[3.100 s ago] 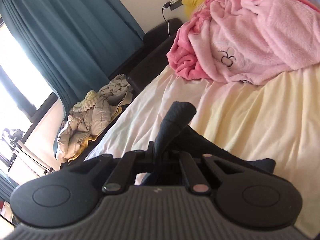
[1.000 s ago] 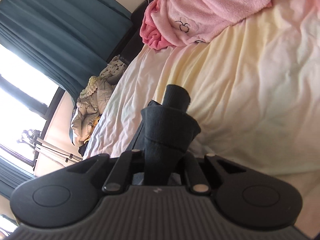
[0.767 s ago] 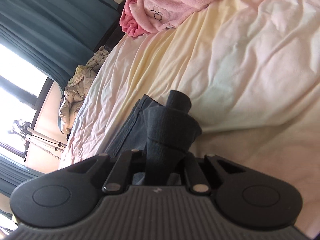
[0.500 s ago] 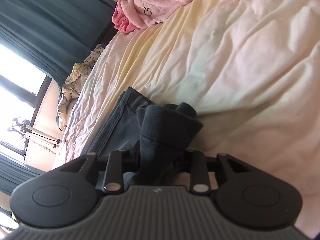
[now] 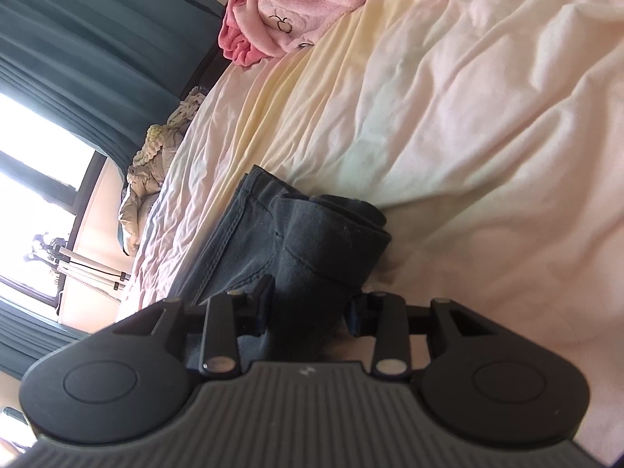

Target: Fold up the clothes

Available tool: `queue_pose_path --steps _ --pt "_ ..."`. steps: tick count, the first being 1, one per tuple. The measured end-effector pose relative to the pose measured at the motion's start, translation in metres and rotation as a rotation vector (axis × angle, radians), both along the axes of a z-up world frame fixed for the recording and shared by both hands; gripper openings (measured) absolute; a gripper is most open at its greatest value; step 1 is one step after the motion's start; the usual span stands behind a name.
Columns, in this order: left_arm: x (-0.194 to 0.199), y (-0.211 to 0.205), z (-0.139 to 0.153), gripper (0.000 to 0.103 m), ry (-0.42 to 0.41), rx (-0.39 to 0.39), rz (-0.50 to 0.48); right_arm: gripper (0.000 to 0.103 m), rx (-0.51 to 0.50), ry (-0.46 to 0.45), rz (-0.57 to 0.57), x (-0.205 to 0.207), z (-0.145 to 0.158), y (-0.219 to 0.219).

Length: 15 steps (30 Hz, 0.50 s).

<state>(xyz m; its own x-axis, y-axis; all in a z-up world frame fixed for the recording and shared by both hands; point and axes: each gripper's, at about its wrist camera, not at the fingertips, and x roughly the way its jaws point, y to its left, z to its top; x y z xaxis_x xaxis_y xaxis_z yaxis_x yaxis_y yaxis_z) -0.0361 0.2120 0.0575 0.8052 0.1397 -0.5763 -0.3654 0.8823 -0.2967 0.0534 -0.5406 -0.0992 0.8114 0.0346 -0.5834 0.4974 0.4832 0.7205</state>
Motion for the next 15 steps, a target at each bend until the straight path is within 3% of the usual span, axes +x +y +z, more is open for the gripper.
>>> queue_pose_path --steps 2,8,15 --pt "0.012 -0.029 0.004 0.088 -0.009 0.026 -0.021 0.038 0.002 -0.013 -0.001 -0.003 0.003 0.001" --pt "0.056 -0.123 -0.003 0.088 -0.008 0.056 -0.121 0.038 0.154 -0.191 -0.035 -0.015 0.004 -0.005" --pt "0.101 -0.218 -0.044 0.088 0.042 0.112 -0.258 0.038 0.149 -0.239 -0.032 -0.013 0.015 -0.005"
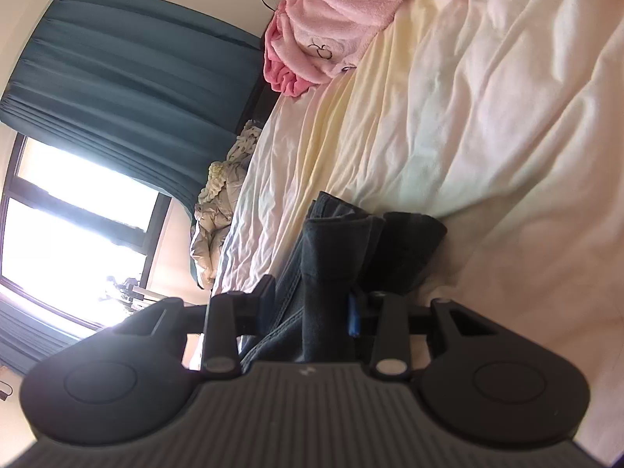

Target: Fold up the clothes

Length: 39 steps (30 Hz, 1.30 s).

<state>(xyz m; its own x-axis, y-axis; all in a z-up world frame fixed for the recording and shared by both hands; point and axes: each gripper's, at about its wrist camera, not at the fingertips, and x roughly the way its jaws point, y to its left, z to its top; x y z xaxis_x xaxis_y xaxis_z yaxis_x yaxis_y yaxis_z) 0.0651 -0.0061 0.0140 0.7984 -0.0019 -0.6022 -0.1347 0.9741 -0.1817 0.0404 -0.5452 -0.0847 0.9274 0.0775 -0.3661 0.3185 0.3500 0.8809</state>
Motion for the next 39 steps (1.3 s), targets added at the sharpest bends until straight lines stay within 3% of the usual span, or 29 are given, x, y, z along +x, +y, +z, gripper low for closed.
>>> queue_pose_path --steps 6,12,19,25,27,30,35,39 --pt "0.017 -0.031 -0.038 0.088 0.038 0.076 -0.069 0.038 0.084 -0.001 -0.005 -0.006 -0.003 0.002" --pt "0.014 -0.022 -0.055 0.089 0.048 0.021 -0.099 0.038 0.187 -0.044 -0.022 -0.020 0.000 0.007" --pt "0.011 -0.024 -0.065 0.089 0.022 -0.051 -0.116 0.039 0.164 -0.034 -0.026 -0.019 0.007 0.023" --pt "0.013 -0.021 -0.071 0.089 0.046 -0.093 -0.105 0.046 0.102 0.134 -0.068 -0.002 -0.009 0.030" --pt "0.012 -0.021 -0.073 0.090 0.052 -0.093 -0.102 0.052 0.107 0.164 -0.077 0.003 -0.018 0.031" --pt "0.013 -0.027 -0.077 0.090 0.061 -0.057 -0.099 0.053 0.085 0.200 -0.096 0.014 -0.031 0.032" --pt "0.010 -0.036 -0.080 0.090 0.044 0.010 -0.090 0.044 -0.043 0.102 -0.088 0.024 -0.017 0.035" --pt "0.010 -0.038 -0.082 0.090 0.036 0.025 -0.085 0.044 -0.030 0.101 -0.082 0.032 -0.020 0.030"
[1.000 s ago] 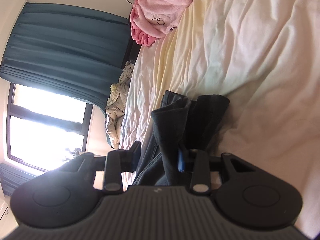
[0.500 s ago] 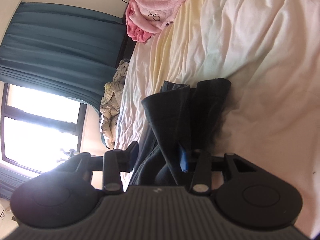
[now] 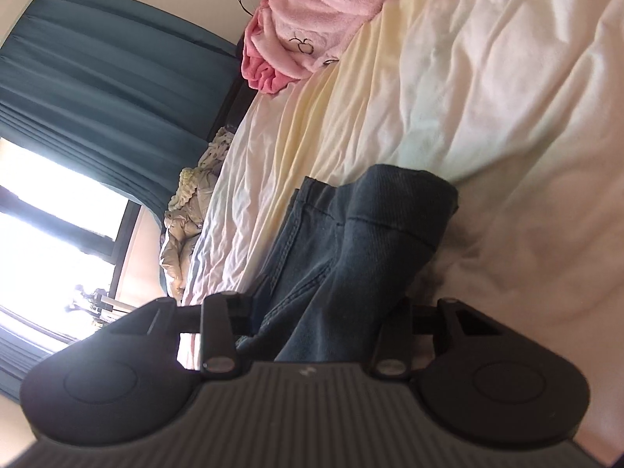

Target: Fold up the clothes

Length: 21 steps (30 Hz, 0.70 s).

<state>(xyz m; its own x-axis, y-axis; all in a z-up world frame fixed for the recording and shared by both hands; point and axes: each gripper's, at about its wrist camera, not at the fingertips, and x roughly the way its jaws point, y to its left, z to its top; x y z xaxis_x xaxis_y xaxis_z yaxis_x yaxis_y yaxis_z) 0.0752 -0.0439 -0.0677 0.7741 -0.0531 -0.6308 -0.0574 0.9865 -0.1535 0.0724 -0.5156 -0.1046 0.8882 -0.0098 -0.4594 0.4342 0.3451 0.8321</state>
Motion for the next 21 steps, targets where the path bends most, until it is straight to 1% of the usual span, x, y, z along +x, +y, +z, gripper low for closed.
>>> queue_pose_path --steps 3,6,8,10,13,17,19,20,21 --pt "0.000 -0.003 -0.002 0.090 -0.005 0.019 0.002 0.044 0.041 -0.002 -0.023 0.003 -0.012 -0.008" --pt "0.000 -0.005 -0.003 0.090 -0.009 0.029 0.002 0.044 0.061 -0.014 -0.020 0.011 -0.018 -0.016" --pt "0.001 -0.005 -0.004 0.090 -0.010 0.027 0.003 0.037 0.063 -0.036 -0.019 0.014 -0.019 -0.021" --pt "0.001 -0.004 -0.004 0.090 -0.009 0.022 0.005 0.035 0.066 -0.045 -0.011 0.019 -0.020 -0.024" --pt "0.002 -0.003 -0.005 0.091 -0.007 0.018 0.007 0.034 0.056 -0.016 0.001 0.027 -0.023 -0.025" --pt "0.003 -0.005 -0.006 0.091 -0.002 0.031 0.004 0.033 0.091 -0.013 -0.011 0.031 -0.028 -0.028" --pt "0.003 -0.005 -0.006 0.091 -0.002 0.033 0.003 0.033 0.090 -0.011 -0.009 0.033 -0.028 -0.028" --pt "0.003 -0.005 -0.006 0.091 -0.002 0.032 0.004 0.029 0.086 -0.007 -0.009 0.034 -0.027 -0.028" --pt "0.003 -0.005 -0.006 0.091 -0.001 0.029 0.005 0.022 0.080 0.001 -0.008 0.035 -0.026 -0.028"
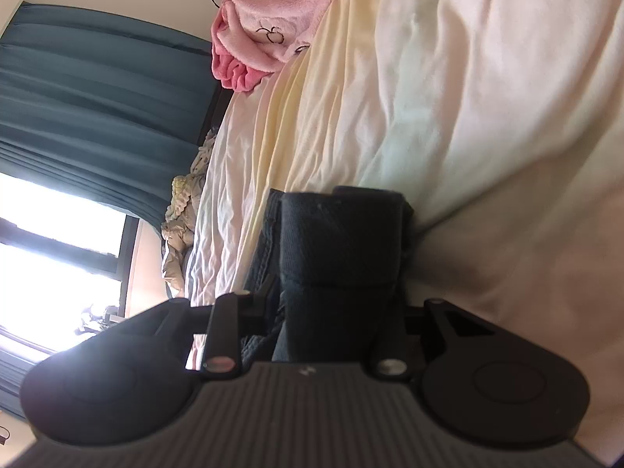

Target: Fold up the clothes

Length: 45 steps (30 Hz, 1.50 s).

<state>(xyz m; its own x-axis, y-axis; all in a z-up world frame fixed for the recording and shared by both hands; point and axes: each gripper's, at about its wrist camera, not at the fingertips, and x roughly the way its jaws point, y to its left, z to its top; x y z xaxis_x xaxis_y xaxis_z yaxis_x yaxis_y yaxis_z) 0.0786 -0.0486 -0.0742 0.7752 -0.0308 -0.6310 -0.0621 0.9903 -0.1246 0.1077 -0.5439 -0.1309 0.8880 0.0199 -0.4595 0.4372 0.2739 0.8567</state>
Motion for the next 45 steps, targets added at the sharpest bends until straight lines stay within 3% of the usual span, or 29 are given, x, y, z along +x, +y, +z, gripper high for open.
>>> queue_pose_path --steps 4,7,11,16,18,20,23,28,30,32,35,38,42,45 --pt "0.000 0.000 0.001 0.091 0.002 -0.006 0.003 0.015 -0.042 0.006 0.000 0.005 0.006 0.002" --pt "0.000 0.002 0.002 0.091 0.000 -0.016 0.003 0.010 -0.060 -0.038 -0.010 0.010 0.015 0.005" --pt "-0.002 0.003 0.003 0.091 -0.012 -0.021 0.005 0.008 -0.050 -0.166 0.009 0.030 0.040 0.004" --pt "-0.004 0.003 0.008 0.091 -0.047 -0.021 0.000 0.007 -0.193 -0.413 0.160 0.067 0.114 0.017" --pt "-0.005 0.002 0.010 0.091 -0.060 -0.028 -0.001 0.007 -0.194 -0.518 0.188 0.067 0.130 0.017" --pt "-0.004 0.002 0.011 0.091 -0.072 -0.035 -0.005 0.007 -0.166 -0.551 0.179 0.067 0.130 0.011" --pt "-0.003 0.000 0.011 0.091 -0.074 -0.034 -0.012 0.007 -0.186 -0.441 0.138 0.071 0.100 -0.004" --pt "-0.002 0.000 0.011 0.091 -0.059 -0.040 -0.021 0.008 0.097 -0.089 0.016 0.052 -0.015 -0.037" --pt "-0.002 0.000 0.012 0.091 -0.062 -0.035 -0.021 0.008 0.204 -0.100 -0.007 0.042 -0.036 -0.041" --pt "-0.003 -0.001 0.013 0.091 -0.068 -0.029 -0.024 0.015 0.185 -0.098 -0.020 0.037 -0.027 -0.038" --pt "-0.005 -0.001 0.015 0.091 -0.076 -0.023 -0.025 0.035 0.027 -0.065 0.018 0.036 0.000 -0.032" --pt "-0.007 0.000 0.018 0.091 -0.087 -0.029 -0.026 0.037 -0.014 -0.049 0.028 0.027 0.006 -0.032" --pt "-0.019 -0.004 0.025 0.091 -0.138 -0.007 -0.057 0.038 0.069 -0.055 -0.029 0.006 0.003 -0.038" --pt "-0.024 -0.010 0.040 0.091 -0.176 0.005 -0.127 0.046 0.110 -0.012 -0.079 -0.010 0.007 -0.034"
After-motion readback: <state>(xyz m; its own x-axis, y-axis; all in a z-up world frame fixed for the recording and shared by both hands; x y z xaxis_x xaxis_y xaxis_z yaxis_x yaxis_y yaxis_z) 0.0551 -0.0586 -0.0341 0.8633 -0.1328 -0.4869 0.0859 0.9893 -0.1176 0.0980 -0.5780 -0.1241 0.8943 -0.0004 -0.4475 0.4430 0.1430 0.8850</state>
